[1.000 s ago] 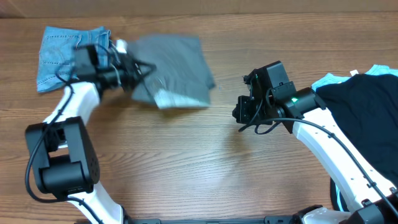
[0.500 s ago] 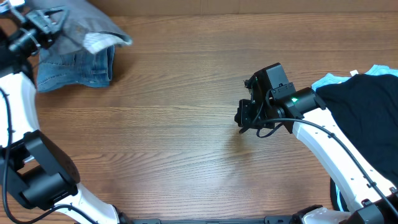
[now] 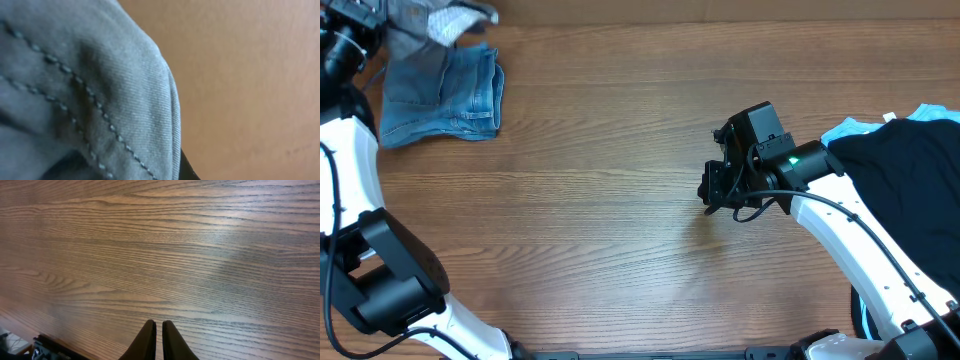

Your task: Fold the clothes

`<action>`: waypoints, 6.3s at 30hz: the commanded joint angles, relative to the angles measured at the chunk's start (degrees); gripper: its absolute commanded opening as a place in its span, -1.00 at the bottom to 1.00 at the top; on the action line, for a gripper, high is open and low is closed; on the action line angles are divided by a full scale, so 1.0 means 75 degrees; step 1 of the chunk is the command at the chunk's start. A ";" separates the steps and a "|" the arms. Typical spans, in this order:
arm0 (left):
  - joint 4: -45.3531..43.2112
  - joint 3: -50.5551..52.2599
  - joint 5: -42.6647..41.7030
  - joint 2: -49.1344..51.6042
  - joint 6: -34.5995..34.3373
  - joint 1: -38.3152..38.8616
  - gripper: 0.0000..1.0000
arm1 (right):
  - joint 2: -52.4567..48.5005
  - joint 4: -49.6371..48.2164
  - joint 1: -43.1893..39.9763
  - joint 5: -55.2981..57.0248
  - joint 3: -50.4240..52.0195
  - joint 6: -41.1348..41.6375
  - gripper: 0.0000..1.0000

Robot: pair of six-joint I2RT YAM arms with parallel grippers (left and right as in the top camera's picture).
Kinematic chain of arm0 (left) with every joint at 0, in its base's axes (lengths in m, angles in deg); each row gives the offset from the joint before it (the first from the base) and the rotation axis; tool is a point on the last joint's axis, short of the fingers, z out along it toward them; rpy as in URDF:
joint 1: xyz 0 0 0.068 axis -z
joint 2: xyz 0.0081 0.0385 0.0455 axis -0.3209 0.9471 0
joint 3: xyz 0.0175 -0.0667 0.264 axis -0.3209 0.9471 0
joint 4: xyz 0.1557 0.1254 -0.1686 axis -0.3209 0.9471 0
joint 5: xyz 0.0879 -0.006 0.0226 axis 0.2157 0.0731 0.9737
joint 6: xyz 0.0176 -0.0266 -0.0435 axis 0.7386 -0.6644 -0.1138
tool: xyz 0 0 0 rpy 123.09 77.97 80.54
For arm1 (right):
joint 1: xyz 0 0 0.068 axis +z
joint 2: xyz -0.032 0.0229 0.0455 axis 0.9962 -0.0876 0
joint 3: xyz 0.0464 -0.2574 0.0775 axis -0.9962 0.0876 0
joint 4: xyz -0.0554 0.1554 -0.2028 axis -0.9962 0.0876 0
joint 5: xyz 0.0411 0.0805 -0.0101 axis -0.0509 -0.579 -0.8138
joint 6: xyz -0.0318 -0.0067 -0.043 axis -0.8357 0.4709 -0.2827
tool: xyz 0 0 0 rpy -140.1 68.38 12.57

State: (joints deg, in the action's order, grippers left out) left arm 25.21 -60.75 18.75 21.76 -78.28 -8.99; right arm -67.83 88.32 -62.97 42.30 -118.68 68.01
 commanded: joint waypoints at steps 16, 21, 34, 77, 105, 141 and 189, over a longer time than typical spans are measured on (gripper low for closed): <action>-0.0111 -0.0189 -0.0361 0.1778 0.1128 0.0210 -0.92 | 0.0119 0.0621 -0.0029 0.0079 -0.0140 -0.0169 -0.83; -0.2926 -0.0201 -0.0210 0.1775 -0.0787 0.0358 -0.92 | 0.0119 0.0545 -0.0029 0.0076 -0.0140 -0.0163 -0.83; -0.2127 -0.0309 0.0764 0.1996 0.0737 0.0799 -0.92 | 0.0119 0.0959 -0.0029 0.0070 -0.0137 -0.0134 -0.84; -0.2973 -0.0796 0.0711 0.3270 0.1358 0.0927 -0.92 | 0.0119 0.1227 0.0020 -0.0131 -0.0137 -0.0108 -0.84; 0.5391 -0.0799 0.1422 0.1606 0.2920 -0.0047 -0.88 | 0.0119 0.0458 0.0012 -0.0128 -0.0137 -0.0108 -0.75; 0.7813 -0.0766 0.3675 -0.0743 0.6878 0.0248 -0.92 | 0.0119 0.0239 0.0015 -0.0137 -0.0137 -0.0303 -0.76; 1.0692 -0.0839 0.2550 -0.3526 0.7659 0.0947 0.41 | 0.1020 0.0501 0.0000 0.0985 -0.1195 -0.0428 -0.74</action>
State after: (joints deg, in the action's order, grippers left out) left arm 101.73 -67.35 37.07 -2.64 -27.05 -3.52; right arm -65.73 92.30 -62.87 49.30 -122.24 65.76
